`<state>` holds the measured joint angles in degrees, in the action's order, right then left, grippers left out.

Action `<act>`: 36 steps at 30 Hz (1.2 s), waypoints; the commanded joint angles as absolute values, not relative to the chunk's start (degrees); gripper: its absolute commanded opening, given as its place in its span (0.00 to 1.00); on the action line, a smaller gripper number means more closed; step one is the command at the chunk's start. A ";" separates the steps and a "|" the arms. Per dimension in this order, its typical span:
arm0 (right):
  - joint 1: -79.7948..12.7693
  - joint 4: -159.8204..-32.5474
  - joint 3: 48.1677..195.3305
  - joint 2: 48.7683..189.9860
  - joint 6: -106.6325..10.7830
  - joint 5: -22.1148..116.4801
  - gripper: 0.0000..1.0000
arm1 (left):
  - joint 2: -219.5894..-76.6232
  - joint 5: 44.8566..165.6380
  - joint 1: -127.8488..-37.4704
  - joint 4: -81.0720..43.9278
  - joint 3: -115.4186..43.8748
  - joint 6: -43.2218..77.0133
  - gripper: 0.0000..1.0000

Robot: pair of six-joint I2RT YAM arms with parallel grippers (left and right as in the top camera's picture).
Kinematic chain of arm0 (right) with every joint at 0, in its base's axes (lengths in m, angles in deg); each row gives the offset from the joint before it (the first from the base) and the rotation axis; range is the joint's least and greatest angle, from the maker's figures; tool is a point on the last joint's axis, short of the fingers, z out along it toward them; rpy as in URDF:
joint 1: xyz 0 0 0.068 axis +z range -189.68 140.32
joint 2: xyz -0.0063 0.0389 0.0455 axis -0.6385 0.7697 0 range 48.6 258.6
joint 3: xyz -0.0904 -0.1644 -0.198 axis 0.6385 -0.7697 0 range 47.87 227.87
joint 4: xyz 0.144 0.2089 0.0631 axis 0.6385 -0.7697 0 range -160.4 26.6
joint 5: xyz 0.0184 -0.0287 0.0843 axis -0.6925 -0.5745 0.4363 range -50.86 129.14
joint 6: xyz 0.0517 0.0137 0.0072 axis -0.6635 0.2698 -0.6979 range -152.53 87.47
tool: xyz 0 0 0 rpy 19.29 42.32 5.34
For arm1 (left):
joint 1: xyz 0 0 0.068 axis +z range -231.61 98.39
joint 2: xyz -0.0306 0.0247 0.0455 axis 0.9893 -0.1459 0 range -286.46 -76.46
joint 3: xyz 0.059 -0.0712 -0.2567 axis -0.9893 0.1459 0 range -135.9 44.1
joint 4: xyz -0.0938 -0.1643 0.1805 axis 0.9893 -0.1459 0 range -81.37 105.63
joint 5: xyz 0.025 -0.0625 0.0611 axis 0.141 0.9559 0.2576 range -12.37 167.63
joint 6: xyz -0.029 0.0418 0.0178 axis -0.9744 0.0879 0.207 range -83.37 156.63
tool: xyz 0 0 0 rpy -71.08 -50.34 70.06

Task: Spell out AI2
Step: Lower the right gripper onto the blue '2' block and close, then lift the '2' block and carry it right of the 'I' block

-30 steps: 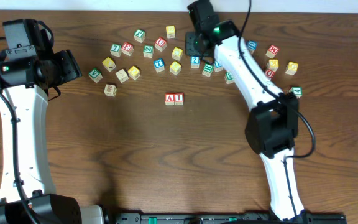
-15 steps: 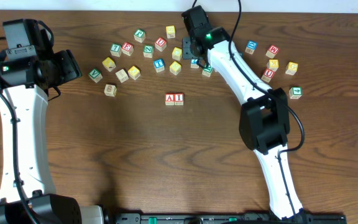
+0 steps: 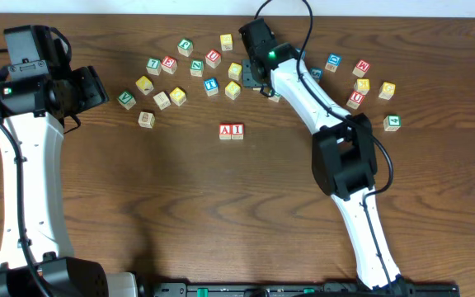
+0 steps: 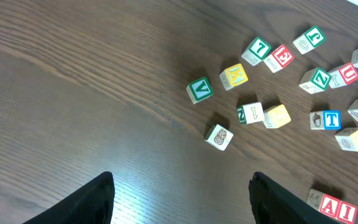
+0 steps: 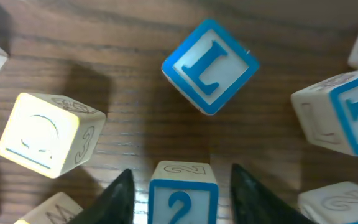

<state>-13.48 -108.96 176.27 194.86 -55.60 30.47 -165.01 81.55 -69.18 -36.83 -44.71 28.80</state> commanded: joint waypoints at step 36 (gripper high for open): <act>-11.67 -131.38 174.46 183.43 -55.64 38.47 0.18 | -165.21 81.05 -69.18 -36.81 -45.21 29.10 0.69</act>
<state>-11.80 -129.66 176.05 182.80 -55.51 35.50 -165.01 81.55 -69.18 -36.83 -44.71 28.80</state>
